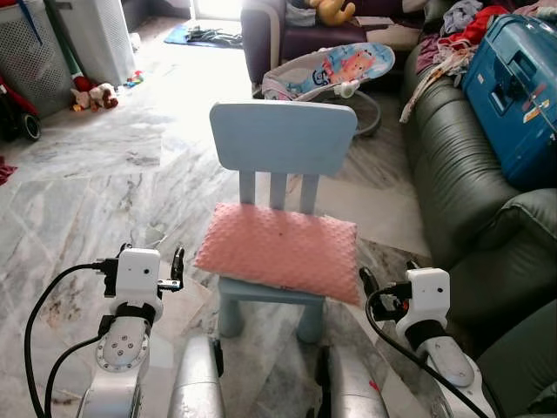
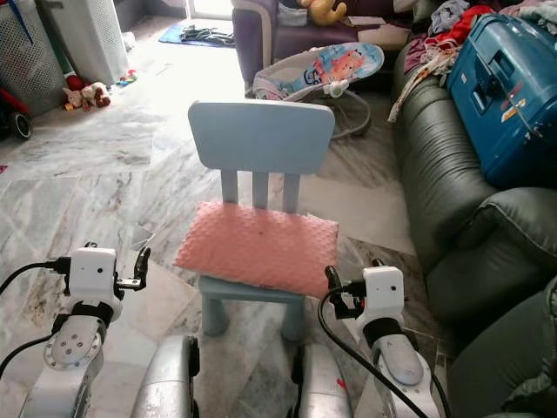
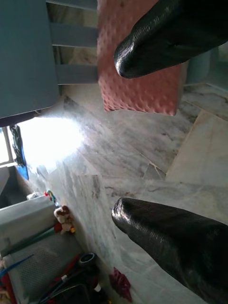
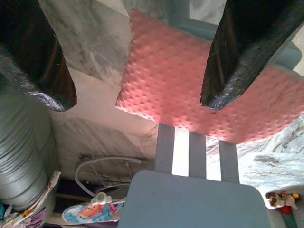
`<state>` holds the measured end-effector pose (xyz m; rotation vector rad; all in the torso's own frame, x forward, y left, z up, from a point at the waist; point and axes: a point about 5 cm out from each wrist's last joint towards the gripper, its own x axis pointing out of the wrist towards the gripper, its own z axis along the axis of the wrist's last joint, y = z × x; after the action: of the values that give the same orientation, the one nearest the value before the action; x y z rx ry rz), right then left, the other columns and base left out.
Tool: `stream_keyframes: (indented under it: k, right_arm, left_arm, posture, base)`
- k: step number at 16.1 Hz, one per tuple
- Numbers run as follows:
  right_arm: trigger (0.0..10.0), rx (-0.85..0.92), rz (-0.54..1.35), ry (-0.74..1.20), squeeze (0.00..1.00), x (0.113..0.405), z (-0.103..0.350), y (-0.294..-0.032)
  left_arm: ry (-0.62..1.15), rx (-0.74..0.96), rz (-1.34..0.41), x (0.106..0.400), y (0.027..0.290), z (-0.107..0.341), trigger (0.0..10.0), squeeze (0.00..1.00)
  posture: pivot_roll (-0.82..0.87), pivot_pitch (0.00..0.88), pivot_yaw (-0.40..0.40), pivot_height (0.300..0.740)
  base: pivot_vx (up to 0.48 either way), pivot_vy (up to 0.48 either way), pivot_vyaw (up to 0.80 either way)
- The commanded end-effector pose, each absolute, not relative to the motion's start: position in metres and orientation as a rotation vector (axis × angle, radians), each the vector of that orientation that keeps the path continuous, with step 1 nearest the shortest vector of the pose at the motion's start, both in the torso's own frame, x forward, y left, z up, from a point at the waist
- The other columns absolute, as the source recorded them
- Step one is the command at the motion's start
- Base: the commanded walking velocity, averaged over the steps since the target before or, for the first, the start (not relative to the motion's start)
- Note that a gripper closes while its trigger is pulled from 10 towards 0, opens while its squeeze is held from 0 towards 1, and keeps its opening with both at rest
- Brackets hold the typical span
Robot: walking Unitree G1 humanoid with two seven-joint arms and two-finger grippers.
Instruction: Move the pillow to the sofa
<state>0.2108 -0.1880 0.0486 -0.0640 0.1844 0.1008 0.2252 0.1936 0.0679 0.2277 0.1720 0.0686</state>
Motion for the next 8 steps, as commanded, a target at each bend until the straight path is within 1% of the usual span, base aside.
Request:
stream_keyframes:
  k: [1, 3, 8]
  right_arm:
    - [10.0, -0.07, 0.102, 0.188, 0.0, 0.2109, 0.0489, -0.1894]
    - [10.0, -0.07, 0.1, 0.191, 0.0, 0.2104, 0.0482, -0.1895]
    - [10.0, -0.069, 0.099, 0.191, 0.0, 0.2105, 0.0479, -0.1885]
  left_arm:
    - [0.162, 0.229, 0.066, 0.226, 0.1936, 0.071, 10.0, 0.0]
    - [0.162, 0.23, 0.062, 0.2264, 0.1937, 0.071, 10.0, 0.0]
    - [0.161, 0.232, 0.052, 0.2279, 0.193, 0.0712, 10.0, 0.0]
  posture:
    - [0.03, 0.0, -0.02, 0.621]
    - [0.03, 0.0, -0.018, 0.621]
    - [0.03, 0.0, -0.014, 0.621]
  base:
    - [0.251, 0.0, 0.0]
    - [0.281, 0.0, 0.0]
    - [0.321, 0.289, 0.0]
